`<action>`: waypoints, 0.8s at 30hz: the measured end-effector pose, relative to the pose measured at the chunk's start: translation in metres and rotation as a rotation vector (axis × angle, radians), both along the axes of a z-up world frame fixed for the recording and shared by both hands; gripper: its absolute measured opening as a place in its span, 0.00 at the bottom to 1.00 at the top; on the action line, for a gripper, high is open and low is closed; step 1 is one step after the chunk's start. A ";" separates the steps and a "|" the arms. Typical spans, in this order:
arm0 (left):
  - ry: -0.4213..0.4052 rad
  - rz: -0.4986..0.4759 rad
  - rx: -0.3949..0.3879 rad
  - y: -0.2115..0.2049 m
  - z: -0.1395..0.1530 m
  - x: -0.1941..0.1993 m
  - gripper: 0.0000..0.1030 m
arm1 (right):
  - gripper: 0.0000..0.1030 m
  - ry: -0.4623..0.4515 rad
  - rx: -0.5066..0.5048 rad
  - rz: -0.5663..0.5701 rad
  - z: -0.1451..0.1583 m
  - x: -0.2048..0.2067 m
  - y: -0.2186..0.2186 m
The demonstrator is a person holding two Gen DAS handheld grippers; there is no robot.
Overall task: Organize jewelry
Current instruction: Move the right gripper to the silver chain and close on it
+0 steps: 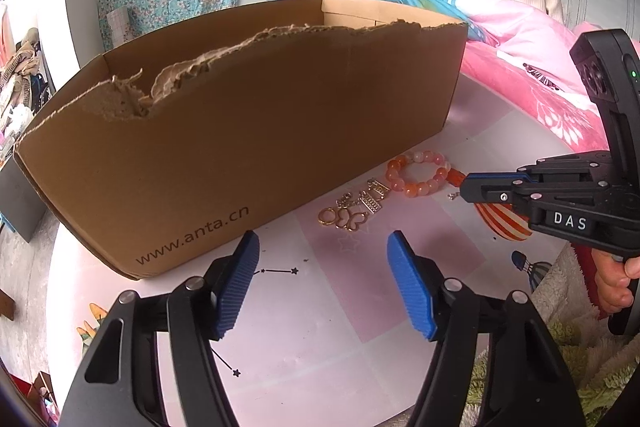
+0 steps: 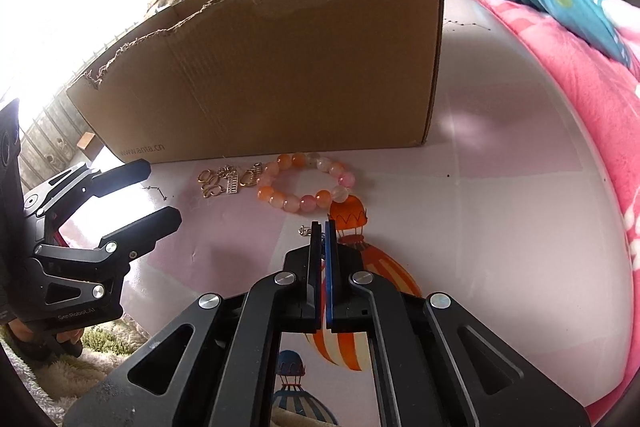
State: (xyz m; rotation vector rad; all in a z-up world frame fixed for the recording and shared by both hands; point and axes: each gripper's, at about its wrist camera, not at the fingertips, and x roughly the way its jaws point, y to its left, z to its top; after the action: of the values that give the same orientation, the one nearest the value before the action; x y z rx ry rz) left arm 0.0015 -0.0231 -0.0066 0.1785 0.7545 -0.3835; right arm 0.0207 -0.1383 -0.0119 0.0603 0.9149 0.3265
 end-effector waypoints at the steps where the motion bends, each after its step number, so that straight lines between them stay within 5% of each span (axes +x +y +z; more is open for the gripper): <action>1: 0.000 0.000 0.000 0.000 0.000 0.000 0.63 | 0.00 0.010 0.019 -0.010 0.000 0.001 -0.005; 14: 0.001 -0.013 0.008 -0.004 0.000 0.001 0.56 | 0.00 0.005 0.228 -0.028 0.016 -0.007 -0.028; 24: -0.004 -0.047 0.027 -0.012 0.001 0.012 0.29 | 0.00 0.013 0.230 0.006 0.014 -0.010 -0.016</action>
State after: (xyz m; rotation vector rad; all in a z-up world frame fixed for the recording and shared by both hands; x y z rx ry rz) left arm 0.0137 -0.0355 -0.0057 0.2228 0.7530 -0.4173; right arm 0.0104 -0.1538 0.0024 0.2712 0.8871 0.4358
